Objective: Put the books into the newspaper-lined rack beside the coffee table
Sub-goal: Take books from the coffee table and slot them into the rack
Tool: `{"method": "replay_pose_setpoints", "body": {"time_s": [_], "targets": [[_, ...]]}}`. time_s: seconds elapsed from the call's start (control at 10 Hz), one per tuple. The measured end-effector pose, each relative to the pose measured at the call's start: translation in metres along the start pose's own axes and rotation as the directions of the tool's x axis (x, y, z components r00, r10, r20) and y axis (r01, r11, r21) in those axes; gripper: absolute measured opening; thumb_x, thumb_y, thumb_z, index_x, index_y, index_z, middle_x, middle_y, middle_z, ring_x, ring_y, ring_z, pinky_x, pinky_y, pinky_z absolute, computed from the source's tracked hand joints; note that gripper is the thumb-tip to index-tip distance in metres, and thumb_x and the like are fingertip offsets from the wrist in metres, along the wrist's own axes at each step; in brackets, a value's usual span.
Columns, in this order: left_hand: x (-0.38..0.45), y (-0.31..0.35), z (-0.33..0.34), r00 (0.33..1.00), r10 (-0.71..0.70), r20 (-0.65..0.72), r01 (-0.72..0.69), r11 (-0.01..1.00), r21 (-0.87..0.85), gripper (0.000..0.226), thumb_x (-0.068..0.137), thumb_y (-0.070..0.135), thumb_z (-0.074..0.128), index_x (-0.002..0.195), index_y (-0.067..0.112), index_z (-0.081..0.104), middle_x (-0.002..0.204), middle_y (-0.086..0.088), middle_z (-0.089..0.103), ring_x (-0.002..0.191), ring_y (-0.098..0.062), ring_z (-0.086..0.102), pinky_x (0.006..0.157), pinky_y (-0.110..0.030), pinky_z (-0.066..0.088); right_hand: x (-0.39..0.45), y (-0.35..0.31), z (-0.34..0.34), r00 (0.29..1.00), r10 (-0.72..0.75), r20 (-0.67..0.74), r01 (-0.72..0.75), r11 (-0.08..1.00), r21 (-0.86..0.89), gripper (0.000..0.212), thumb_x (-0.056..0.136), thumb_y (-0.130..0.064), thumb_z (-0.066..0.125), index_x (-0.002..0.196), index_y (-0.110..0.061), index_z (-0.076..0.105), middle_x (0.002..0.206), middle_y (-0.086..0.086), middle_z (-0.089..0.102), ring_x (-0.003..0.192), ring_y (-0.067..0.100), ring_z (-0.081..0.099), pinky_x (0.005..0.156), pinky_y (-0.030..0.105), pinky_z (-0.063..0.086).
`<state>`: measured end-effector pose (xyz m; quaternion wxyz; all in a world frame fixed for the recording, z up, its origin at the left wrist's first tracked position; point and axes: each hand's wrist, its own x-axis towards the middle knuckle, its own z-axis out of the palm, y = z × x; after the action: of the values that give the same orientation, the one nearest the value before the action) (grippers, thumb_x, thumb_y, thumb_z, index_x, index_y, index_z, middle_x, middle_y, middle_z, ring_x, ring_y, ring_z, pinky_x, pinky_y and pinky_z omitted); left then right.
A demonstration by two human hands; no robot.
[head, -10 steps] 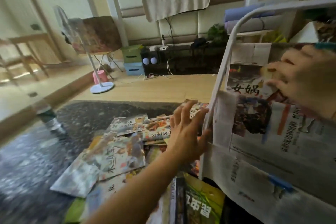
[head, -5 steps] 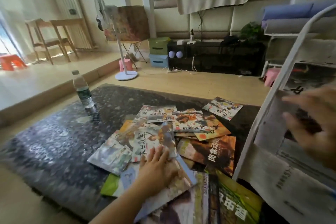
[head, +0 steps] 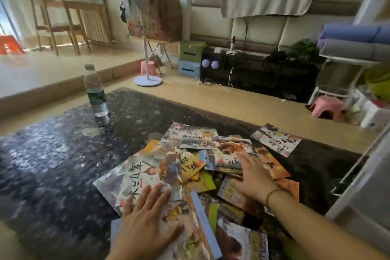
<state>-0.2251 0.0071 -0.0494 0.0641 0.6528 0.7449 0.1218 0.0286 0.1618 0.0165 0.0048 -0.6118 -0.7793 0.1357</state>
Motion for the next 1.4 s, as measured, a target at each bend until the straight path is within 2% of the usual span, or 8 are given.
{"method": "replay_pose_setpoints", "body": {"time_s": [0.2,0.4,0.8,0.9,1.0,1.2,1.3,1.4], "targets": [[-0.001,0.000,-0.002,1.000,0.009,0.021,-0.009,1.000,-0.005,0.093,0.073,0.093,0.016,0.150,0.047,-0.009,0.152,0.023,-0.025,0.145,-0.007,-0.021,0.117,-0.043,-0.016,0.041,0.013,0.047,0.997,0.079,0.014,-0.078,0.995,-0.055,0.074,0.088,-0.069,0.040,0.151,-0.041,0.014,0.162,-0.012,0.007,0.149,0.025,0.008,0.114,0.056,0.022],[-0.007,0.003,-0.004,0.999,0.010,-0.030,-0.011,1.000,-0.020,0.092,0.076,0.089,0.016,0.154,0.044,0.001,0.154,0.021,-0.018,0.146,-0.006,-0.016,0.121,-0.041,-0.010,0.002,-0.010,0.055,0.968,-0.028,-0.248,-0.056,0.943,-0.328,0.049,0.099,-0.024,0.035,0.145,-0.038,0.033,0.150,-0.008,0.041,0.129,0.021,0.047,0.113,0.057,0.018],[-0.022,0.011,-0.009,0.976,0.154,-0.154,-0.132,0.981,0.144,0.070,0.094,0.067,0.017,0.119,0.026,0.068,0.128,0.001,0.064,0.123,-0.024,0.048,0.105,-0.042,0.030,-0.094,-0.019,0.011,0.979,-0.202,-0.009,0.184,0.908,-0.375,0.035,0.095,-0.005,0.038,0.128,-0.014,0.047,0.109,0.010,0.064,0.095,0.031,0.065,0.064,0.036,0.046],[-0.042,0.053,-0.003,0.948,0.233,-0.219,-0.218,0.972,0.091,0.064,0.092,0.064,0.031,0.114,0.022,0.073,0.122,0.002,0.069,0.119,-0.025,0.057,0.103,-0.040,0.032,-0.115,-0.022,0.000,0.934,-0.325,-0.151,0.206,0.831,-0.517,0.035,0.071,-0.014,0.075,0.104,-0.007,0.070,0.063,0.009,0.064,0.044,0.025,0.059,0.037,0.027,0.035],[-0.063,0.113,0.015,0.944,0.285,-0.168,-0.306,0.945,-0.119,0.075,0.087,0.073,0.034,0.128,0.018,0.065,0.136,0.001,0.061,0.136,-0.026,0.047,0.114,-0.037,0.027,-0.145,-0.041,-0.010,0.890,-0.407,-0.207,0.244,0.808,-0.537,0.040,0.076,-0.008,0.051,0.109,-0.004,0.073,0.047,0.007,0.059,0.031,0.021,0.050,0.032,0.026,0.034],[-0.068,0.151,0.034,0.899,0.230,-0.373,-0.320,0.926,-0.199,0.056,0.083,0.042,0.054,0.137,0.032,0.045,0.126,0.011,0.064,0.110,-0.014,0.062,0.086,-0.033,0.055,-0.190,-0.070,-0.047,0.877,-0.323,-0.357,0.271,0.944,-0.190,0.083,0.091,0.002,0.036,0.148,-0.008,-0.024,0.090,0.013,0.065,0.065,0.026,0.057,0.061,0.037,0.053],[-0.097,0.177,0.000,0.992,-0.028,-0.125,-0.077,0.649,-0.757,0.058,0.075,0.043,0.049,0.128,0.021,0.058,0.102,0.024,0.060,0.092,0.001,0.062,0.079,-0.008,0.047,-0.193,-0.058,-0.067,0.914,-0.170,-0.368,0.247,0.953,0.174,0.089,0.095,-0.010,0.045,0.149,-0.024,-0.025,0.097,0.012,0.061,0.068,0.022,0.054,0.054,0.030,0.047],[-0.092,0.179,-0.006,0.987,-0.156,-0.039,0.013,0.321,-0.947,0.043,0.082,0.036,0.054,0.104,0.004,0.070,0.072,0.008,0.072,0.071,-0.014,0.070,0.069,-0.035,0.059,-0.205,-0.030,-0.093,0.881,-0.224,-0.416,0.346,0.905,0.248,0.054,0.100,-0.035,0.044,0.151,-0.024,0.027,0.105,0.012,0.064,0.072,0.020,0.053,0.053,0.022,0.036]]}}
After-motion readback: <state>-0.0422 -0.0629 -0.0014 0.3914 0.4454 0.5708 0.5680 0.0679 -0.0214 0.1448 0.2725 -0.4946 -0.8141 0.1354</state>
